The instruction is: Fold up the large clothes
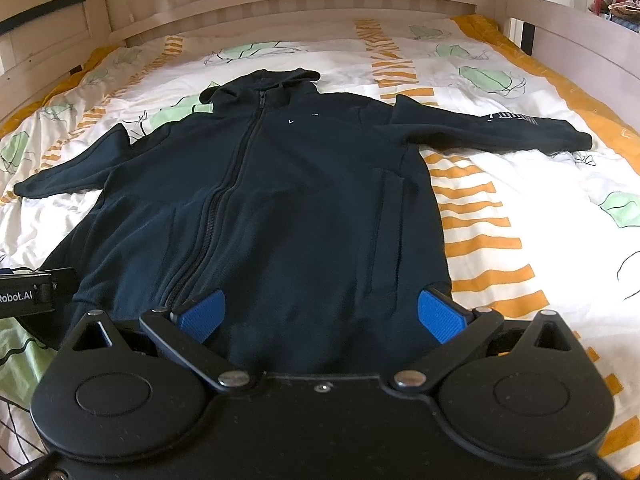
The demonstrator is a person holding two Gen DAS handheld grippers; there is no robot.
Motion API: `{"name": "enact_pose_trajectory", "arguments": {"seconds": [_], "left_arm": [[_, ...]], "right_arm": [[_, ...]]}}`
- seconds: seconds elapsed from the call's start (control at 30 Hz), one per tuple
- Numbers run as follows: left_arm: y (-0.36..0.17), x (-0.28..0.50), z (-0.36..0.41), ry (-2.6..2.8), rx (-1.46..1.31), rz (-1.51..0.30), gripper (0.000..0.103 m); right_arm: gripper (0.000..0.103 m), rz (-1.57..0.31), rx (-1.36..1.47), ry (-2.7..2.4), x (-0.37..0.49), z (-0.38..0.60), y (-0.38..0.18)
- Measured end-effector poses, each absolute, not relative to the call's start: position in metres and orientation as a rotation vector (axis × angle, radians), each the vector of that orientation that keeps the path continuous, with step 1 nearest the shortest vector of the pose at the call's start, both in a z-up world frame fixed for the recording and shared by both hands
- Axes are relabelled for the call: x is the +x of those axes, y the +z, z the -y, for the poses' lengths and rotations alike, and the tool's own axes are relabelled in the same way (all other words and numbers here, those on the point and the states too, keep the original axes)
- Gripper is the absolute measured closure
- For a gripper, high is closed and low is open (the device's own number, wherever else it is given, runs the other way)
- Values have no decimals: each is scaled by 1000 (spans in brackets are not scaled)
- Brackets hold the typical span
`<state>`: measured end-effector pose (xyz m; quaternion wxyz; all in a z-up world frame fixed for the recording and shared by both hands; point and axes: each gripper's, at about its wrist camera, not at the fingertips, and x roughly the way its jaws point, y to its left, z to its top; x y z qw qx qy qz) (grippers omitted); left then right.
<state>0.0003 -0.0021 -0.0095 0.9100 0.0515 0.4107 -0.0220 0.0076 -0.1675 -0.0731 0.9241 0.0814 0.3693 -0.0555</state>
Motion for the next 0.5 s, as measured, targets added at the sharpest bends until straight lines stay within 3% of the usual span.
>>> {"name": "enact_pose_trajectory", "arguments": {"seconds": [0.5], "left_arm": [[-12,3,0,-44,98,-860,10]], "right_arm": [[1,-773,162,-106,14,163,-75]]}}
